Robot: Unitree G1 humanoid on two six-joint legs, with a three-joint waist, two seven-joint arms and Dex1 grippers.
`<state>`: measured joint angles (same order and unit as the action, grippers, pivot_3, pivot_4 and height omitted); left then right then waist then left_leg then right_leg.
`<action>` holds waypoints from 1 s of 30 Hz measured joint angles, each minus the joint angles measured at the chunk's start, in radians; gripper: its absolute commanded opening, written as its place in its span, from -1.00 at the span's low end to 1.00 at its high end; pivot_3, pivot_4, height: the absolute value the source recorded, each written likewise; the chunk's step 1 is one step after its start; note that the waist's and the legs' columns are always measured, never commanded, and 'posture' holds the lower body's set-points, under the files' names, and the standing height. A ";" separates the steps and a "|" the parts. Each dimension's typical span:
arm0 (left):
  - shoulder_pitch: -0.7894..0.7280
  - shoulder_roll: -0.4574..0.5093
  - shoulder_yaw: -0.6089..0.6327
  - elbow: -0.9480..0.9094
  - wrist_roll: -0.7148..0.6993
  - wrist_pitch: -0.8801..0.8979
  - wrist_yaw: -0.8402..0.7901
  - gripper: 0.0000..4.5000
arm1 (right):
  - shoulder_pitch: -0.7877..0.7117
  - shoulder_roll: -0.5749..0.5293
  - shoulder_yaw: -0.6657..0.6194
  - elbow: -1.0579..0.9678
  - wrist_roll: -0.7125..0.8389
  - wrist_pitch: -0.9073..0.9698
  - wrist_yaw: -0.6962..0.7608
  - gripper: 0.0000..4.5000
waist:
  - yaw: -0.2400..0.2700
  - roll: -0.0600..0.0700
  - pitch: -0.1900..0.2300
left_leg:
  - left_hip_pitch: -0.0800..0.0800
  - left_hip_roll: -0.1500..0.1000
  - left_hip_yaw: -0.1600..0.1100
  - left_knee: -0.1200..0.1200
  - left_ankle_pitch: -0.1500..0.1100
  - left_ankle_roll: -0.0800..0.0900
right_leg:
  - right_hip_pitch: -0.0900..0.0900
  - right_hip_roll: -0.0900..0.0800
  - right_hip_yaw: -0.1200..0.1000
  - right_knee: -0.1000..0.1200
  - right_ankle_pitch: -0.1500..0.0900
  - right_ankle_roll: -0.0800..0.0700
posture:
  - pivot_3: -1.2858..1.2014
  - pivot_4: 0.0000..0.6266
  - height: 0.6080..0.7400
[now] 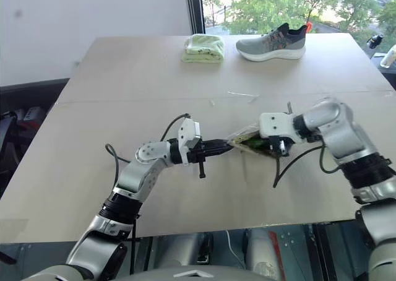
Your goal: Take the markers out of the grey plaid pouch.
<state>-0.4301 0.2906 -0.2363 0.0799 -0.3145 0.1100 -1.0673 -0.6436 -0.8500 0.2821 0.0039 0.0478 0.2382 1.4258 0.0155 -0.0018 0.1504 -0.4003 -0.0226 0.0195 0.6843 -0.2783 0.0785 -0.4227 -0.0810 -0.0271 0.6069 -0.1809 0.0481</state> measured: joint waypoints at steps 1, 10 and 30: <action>0.000 0.001 0.000 0.000 0.000 -0.001 0.000 -1.00 | 0.015 -0.006 -0.011 -0.017 0.015 0.017 -0.001 -0.85 | 0.000 0.000 0.000 | 0.000 0.000 0.000 0.000 0.000 0.000 | 0.000 0.000 0.000 0.000 0.000 0.000 | 0.03 -0.52 1.00; 0.000 0.014 0.001 0.000 -0.003 -0.008 0.001 -1.00 | 0.102 -0.051 -0.147 -0.235 0.242 0.184 -0.027 -0.85 | -0.001 0.000 0.000 | 0.000 0.001 0.000 0.000 0.000 0.000 | -0.001 -0.001 0.000 0.001 -0.001 -0.001 | 0.03 -0.52 1.00; 0.034 0.043 0.037 -0.012 -0.003 0.017 0.057 -1.00 | 0.040 0.182 -0.494 -0.262 0.892 0.586 -0.392 -0.85 | -0.002 0.000 0.000 | -0.008 -0.001 0.000 -0.001 0.000 0.000 | -0.009 -0.004 0.000 0.002 0.000 0.000 | 0.03 -0.52 1.00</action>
<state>-0.3960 0.3338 -0.1988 0.0681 -0.3175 0.1270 -1.0103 -0.6041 -0.6677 -0.2119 -0.2585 0.9396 0.8245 1.0334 0.0139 -0.0016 0.1503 -0.4081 -0.0236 0.0194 0.6834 -0.2783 0.0785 -0.4315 -0.0849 -0.0270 0.6086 -0.1806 0.0480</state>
